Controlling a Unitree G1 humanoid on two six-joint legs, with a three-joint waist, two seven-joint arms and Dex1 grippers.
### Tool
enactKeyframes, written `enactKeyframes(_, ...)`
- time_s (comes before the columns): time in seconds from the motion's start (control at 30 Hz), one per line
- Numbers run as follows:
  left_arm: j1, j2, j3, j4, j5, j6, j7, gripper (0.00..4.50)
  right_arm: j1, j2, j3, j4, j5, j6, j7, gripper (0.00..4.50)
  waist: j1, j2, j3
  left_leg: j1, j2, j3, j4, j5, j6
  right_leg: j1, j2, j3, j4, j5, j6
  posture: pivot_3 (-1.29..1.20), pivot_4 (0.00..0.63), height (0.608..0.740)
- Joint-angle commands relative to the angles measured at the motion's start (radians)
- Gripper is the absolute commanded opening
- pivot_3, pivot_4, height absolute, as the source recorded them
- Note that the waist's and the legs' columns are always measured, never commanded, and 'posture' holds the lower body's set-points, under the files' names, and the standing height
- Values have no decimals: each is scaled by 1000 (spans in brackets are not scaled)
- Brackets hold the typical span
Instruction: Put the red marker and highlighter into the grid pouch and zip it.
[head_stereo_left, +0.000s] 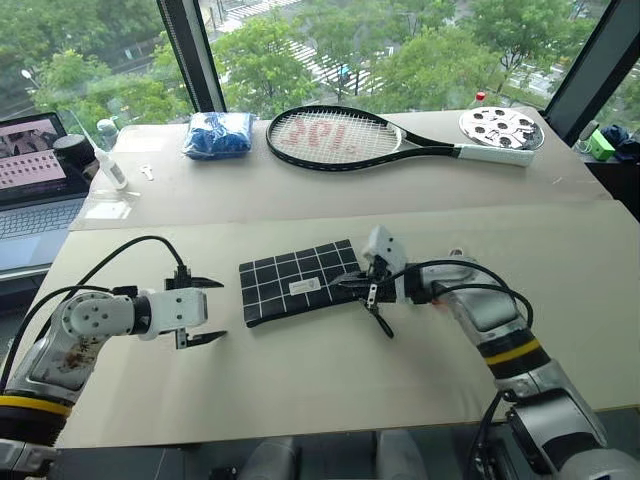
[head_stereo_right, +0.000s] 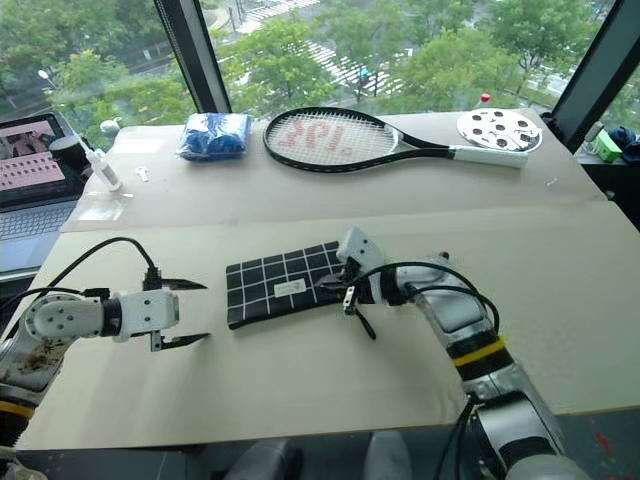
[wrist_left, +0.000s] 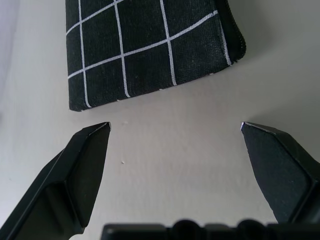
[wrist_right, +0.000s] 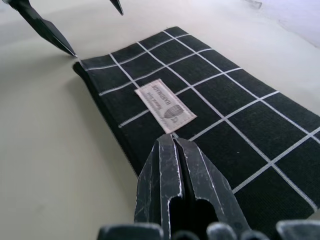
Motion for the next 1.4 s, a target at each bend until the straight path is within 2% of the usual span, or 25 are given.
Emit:
enactKeyframes(0.03, -7, -35, -35, 78, 26, -51, 22, 4500, -17, -2, 27, 9, -55, -71, 25, 27, -2, 0, 0, 0, 0, 0, 0, 0, 0, 0, 0, 0, 0, 0, 0, 0, 150, 740)
enactKeyframes(0.1, -8, -60, -28, 104, 0, -76, 23, 4500, -17, -10, 37, 16, -79, -92, 34, 27, -5, 2, -1, 0, 0, 0, 0, 0, 0, 0, 0, 0, 0, 0, 0, 0, 150, 740)
enactKeyframes(0.27, -19, -93, -54, 223, 36, -210, 44, 4500, 0, -9, 36, 23, -111, -111, 43, 27, -5, 4, -3, 1, 0, 0, 0, 0, 0, 0, 0, 0, 0, 0, 0, 0, 150, 740)
enactKeyframes(0.63, -164, -207, -129, 485, 115, -539, 145, 4500, 7, 15, 33, 18, -130, -107, 48, 27, 10, 7, -8, 3, -1, 0, 1, 1, 0, 3, 0, 0, 0, 1, 1, 0, 150, 740)
enactKeyframes(0.9, -189, -243, -155, 526, 83, -596, 127, 4500, 24, 15, 26, -1, -132, -95, 42, 27, 10, 7, -8, 2, -1, 0, 1, 0, 0, 3, 0, 0, -1, 1, 1, 0, 150, 740)
enactKeyframes(1.0, -193, -249, -155, 517, 63, -594, 120, 3727, 30, 15, 24, -6, -133, -90, 40, 0, 7, 7, -8, 2, -1, 0, 1, 0, 0, 3, 0, 0, -1, 1, 1, 0, 150, 740)
enactKeyframes(1.17, -186, -262, -153, 468, -2, -572, 90, 1859, 26, 16, 20, 7, -137, -92, 39, 0, 1, 7, -8, 2, -1, 0, 1, 0, 0, 3, 0, 0, -1, 2, 1, 0, 150, 740)
enactKeyframes(1.33, -176, -258, -158, 463, -6, -560, 75, 20, 17, 23, 19, 21, -138, -95, 38, 0, -10, 7, -8, 1, -1, 0, 1, 0, 1, 2, 0, 0, -1, 2, 2, 0, 150, 740)
enactKeyframes(1.4, -173, -257, -154, 464, -11, -553, 73, 20, 17, 25, 18, 22, -138, -96, 37, 0, -13, 7, -8, 1, -1, 0, 0, 0, 1, 2, 0, 0, -1, 2, 2, 0, 150, 740)
